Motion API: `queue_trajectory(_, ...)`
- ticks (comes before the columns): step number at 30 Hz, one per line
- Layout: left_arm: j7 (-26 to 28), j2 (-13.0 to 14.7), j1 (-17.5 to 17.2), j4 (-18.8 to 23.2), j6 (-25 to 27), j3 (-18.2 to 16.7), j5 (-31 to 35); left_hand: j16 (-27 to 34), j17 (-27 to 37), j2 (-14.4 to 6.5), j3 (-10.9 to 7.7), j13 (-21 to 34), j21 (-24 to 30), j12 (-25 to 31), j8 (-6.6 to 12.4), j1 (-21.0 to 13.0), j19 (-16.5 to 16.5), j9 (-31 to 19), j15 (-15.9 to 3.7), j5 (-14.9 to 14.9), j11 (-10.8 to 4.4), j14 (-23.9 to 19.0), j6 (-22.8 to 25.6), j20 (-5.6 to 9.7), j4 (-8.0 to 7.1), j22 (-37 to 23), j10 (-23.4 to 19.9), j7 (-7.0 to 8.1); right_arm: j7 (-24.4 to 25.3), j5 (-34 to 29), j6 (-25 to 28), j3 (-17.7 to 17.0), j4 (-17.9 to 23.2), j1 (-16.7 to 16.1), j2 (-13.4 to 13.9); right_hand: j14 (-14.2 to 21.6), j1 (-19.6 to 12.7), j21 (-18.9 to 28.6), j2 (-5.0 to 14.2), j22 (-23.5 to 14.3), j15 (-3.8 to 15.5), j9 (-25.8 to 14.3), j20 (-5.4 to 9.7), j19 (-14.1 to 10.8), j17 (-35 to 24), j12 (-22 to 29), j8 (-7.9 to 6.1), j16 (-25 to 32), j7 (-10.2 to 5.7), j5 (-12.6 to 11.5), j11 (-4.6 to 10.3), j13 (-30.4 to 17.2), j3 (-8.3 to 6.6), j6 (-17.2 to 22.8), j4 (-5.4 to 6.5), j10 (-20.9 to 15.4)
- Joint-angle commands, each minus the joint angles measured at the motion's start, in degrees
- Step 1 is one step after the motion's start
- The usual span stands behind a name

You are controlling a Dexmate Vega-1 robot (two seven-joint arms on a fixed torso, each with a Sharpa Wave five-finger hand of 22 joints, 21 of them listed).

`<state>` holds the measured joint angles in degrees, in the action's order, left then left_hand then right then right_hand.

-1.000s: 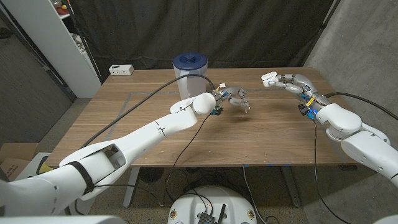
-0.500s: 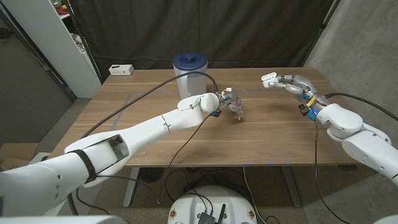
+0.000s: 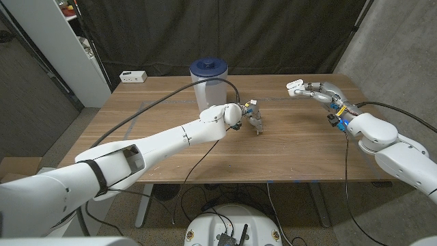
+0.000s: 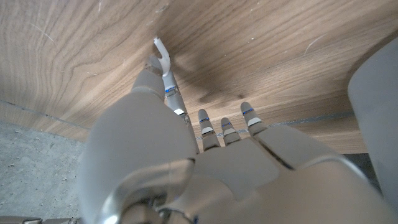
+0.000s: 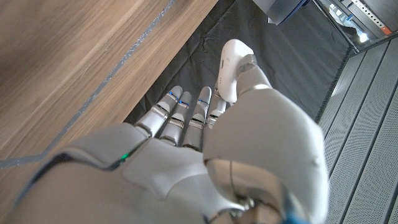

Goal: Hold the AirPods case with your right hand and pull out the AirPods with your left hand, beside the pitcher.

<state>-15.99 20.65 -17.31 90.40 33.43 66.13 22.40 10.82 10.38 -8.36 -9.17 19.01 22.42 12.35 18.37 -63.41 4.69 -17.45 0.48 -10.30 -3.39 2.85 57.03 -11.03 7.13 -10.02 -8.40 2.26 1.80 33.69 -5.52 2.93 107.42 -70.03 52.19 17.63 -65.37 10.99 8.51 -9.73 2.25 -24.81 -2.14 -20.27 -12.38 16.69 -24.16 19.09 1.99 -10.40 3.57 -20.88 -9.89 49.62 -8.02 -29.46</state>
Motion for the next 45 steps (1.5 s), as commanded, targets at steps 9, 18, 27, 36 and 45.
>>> queue_trajectory(9, -0.58, -0.06, 0.4, -0.78, 0.96, 0.81, 0.81, 0.29, 0.0, 0.1, 0.23, -1.12, -1.26, 0.25, -0.56, 1.33, -0.78, -4.48, -0.54, -0.07, -0.26, -0.17, -0.59, -0.18, -0.2, -0.15, -0.19, 2.3, 0.3, 0.23, 0.4, 0.44, 0.37, 0.12, 0.03, -0.08, -0.03, 0.09, 0.76, -0.1, 5.66, -8.14, -0.21, 0.35, -0.19, -0.33, -0.15, 0.32, -2.37, -0.4, -0.23, -0.13, -0.94, 2.74, 0.66, -0.29)
queue_trajectory(18, -0.76, 0.77, -0.19, 0.73, 1.73, 0.64, 0.89, 0.02, 0.01, 0.69, 0.74, -2.53, -2.72, -0.13, -5.66, 2.53, -1.36, -3.26, 0.05, -0.15, 0.28, 0.23, -10.2, -0.34, -0.33, -0.22, 1.69, 4.89, 0.49, 0.3, 0.11, 0.23, 0.82, -0.68, -0.06, -0.11, -0.05, 0.09, 0.76, -0.1, 5.69, -8.26, -0.16, 0.37, -0.19, -0.38, -0.07, 0.32, -2.36, -0.41, -0.14, -0.18, -0.98, 2.64, 0.62, -0.29)
queue_trajectory(27, -1.26, 1.66, -0.63, 2.47, 3.06, 0.62, 1.17, 0.12, 0.08, 1.23, 1.31, -3.17, -3.5, 0.21, -5.6, 3.65, -1.5, -2.43, 0.03, -0.18, 0.35, 0.22, -8.79, -0.01, -0.62, -0.28, 1.39, 3.09, 0.58, 0.16, 0.06, 0.14, 1.52, -1.3, 0.01, -0.15, -0.03, 0.08, 0.74, -0.1, 5.73, -8.2, -0.18, 0.42, -0.19, -0.46, 0.02, 0.32, -2.36, -0.39, -0.15, -0.19, -0.99, 2.76, 0.61, -0.28)
queue_trajectory(36, -1.42, 2.65, -1.16, 4.12, 4.07, 0.31, 1.15, 0.54, 0.35, 2.47, 3.47, -4.71, -4.47, 0.87, -8.01, 8.56, -2.89, 0.53, 0.2, -0.3, 2.84, -0.99, -11.17, 0.13, -2.5, -0.4, -0.69, -0.2, 0.21, -0.05, 0.16, 0.38, 1.96, -1.1, 0.24, -0.14, -0.04, 0.09, 0.75, -0.1, 5.82, -8.24, -0.27, 0.46, -0.18, -0.51, 0.1, 0.34, -2.42, -0.39, -0.07, -0.22, -1.03, 2.76, 0.59, -0.31)
queue_trajectory(45, -0.07, 3.66, -2.48, 4.91, 1.67, -1.29, -0.48, 0.16, 0.26, 2.41, 3.87, -6.43, -6.32, -0.13, -8.98, 9.77, -3.17, 4.86, 0.91, -0.66, 2.37, -0.29, -24.76, -0.37, -2.1, -0.51, 1.96, 8.13, -0.19, -0.08, 0.54, 0.42, 2.16, -0.85, 0.63, -0.2, -0.02, 0.09, 0.77, -0.1, 5.79, -8.27, -0.38, 0.49, -0.19, -0.55, 0.14, 0.33, -2.41, -0.39, -0.06, -0.25, -1.04, 2.84, 0.6, -0.34)
